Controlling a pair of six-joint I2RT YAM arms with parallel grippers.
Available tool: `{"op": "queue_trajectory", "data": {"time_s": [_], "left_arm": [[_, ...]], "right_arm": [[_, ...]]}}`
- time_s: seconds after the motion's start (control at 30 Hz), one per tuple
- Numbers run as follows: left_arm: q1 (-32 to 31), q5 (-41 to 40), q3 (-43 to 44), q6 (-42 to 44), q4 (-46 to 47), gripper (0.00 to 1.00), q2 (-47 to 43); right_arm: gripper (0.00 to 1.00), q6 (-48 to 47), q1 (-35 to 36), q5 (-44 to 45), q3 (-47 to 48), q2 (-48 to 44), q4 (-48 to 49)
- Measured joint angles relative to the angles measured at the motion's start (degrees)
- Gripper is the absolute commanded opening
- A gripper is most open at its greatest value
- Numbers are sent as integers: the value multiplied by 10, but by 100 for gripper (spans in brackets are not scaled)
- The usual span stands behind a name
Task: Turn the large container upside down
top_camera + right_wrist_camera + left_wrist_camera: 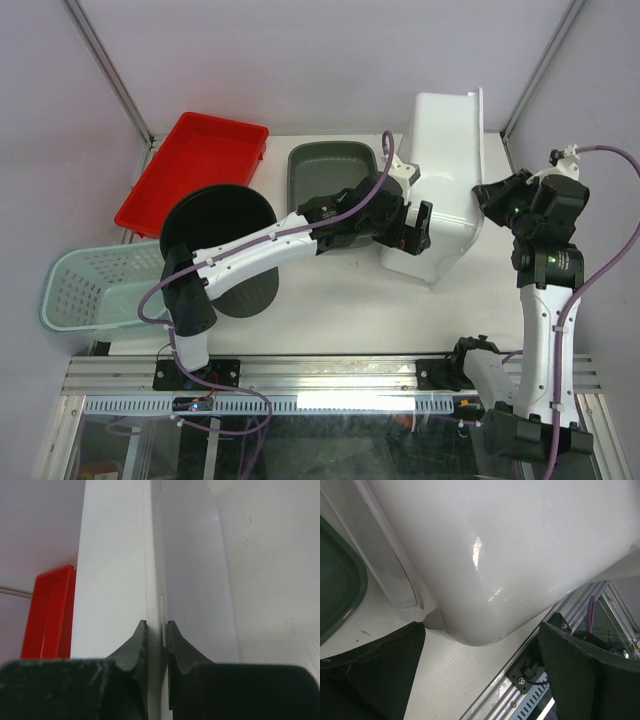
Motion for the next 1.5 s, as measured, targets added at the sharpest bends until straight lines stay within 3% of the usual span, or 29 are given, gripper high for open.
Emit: {"op": "queue_trajectory", "data": {"time_s": [0.57, 0.8, 0.9, 1.07, 1.3, 1.43, 1.5], "left_arm": [[0, -12, 0, 14, 4, 99, -14], [0, 6, 4, 14, 14, 99, -14], [-3, 21, 8, 13, 13, 99, -14], [-9, 38, 10, 13, 13, 99, -13], [-12, 52, 19, 13, 14, 99, -10], [-12, 54, 21, 13, 14, 99, -10], [-12, 55, 21, 13, 14, 99, -10]], "right_arm": [[0, 113, -109, -158, -76, -2, 115], [0, 155, -205, -247, -129, -14, 167], [0, 139, -239, -279, -135, -2, 163], [0, 26, -242, -280, -73, 76, 87], [21, -94, -221, -171, -5, 115, 4], [45, -113, -220, -98, 2, 119, -27], [52, -114, -221, -63, 2, 122, -40]]}}
